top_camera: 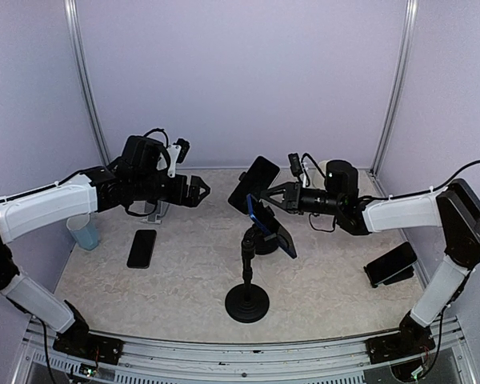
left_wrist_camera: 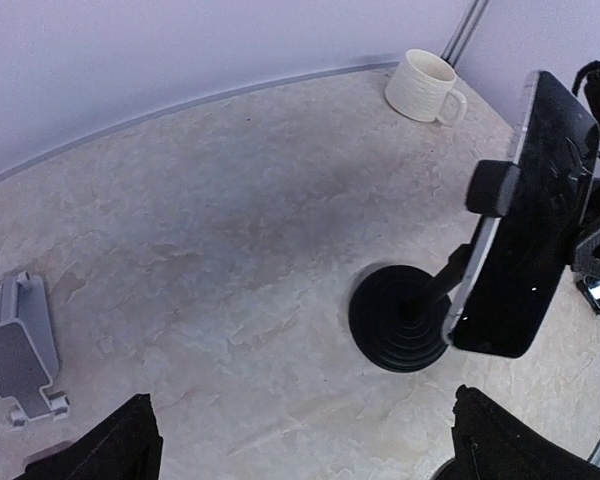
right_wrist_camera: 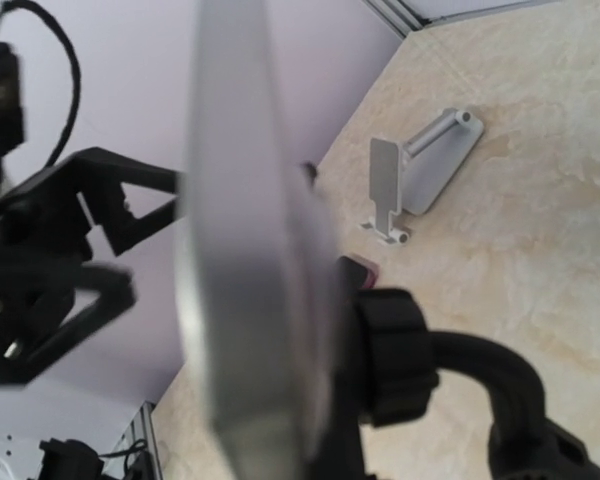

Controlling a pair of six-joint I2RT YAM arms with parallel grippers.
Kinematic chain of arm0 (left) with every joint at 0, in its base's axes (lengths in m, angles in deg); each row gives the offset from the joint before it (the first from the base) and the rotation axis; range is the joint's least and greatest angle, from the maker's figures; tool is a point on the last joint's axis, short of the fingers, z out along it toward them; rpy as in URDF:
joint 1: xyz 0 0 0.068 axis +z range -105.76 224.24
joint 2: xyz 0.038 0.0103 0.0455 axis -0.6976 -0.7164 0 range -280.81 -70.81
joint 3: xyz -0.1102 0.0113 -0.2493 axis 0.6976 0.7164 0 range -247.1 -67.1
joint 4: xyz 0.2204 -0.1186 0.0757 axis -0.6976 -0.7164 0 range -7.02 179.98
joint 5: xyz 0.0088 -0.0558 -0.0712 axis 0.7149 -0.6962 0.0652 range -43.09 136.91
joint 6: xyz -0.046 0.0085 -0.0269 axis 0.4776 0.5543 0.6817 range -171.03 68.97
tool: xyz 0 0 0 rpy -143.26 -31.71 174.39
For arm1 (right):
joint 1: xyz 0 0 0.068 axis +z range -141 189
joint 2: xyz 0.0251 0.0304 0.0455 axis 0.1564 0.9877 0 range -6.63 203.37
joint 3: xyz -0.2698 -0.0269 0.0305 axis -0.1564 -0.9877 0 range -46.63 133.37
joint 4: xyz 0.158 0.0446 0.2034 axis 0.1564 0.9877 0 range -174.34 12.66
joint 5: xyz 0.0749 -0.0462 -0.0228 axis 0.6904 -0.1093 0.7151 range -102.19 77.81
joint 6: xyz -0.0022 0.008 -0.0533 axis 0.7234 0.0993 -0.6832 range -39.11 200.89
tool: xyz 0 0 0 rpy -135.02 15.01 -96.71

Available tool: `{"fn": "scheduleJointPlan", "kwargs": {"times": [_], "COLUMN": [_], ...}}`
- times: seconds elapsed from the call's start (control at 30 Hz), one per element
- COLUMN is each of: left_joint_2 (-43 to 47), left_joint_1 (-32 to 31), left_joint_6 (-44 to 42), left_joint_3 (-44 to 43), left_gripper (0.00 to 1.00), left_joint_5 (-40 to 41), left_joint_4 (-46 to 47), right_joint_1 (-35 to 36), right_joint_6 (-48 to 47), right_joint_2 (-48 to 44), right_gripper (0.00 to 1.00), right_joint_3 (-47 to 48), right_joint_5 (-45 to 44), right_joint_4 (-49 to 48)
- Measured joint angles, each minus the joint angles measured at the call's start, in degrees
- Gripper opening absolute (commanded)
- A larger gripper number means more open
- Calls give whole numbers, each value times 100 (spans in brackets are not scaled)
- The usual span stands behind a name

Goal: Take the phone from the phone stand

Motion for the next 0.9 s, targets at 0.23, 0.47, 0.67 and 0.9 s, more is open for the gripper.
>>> {"fn": "scheduleJointPlan", "kwargs": {"times": [0.23, 0.47, 0.67, 0.9], "left_joint_2": [-876, -1655, -2098, -2328], "left_joint_1": [-595, -1123, -1408, -1456], "left_joint_6": [-376, -743, -955, -1016], "left_joint_3": [-946, -1749, -2210, -2393], "left_gripper": [99, 99, 99, 92], "left_joint_5": [68, 358, 758, 1263], "left_joint_4": [-160, -568, -872, -1016], "right_joint_1": [15, 90, 118, 136], "right_joint_6": [131, 149, 151, 151], "right_joint_2": [363, 455, 463, 466], "right_gripper": [0, 0, 0, 0], "right_joint_3": [302, 376, 378, 378], "right_joint_5": [55, 55, 52, 55], "right_joint_4": [-186, -229, -245, -251]}}
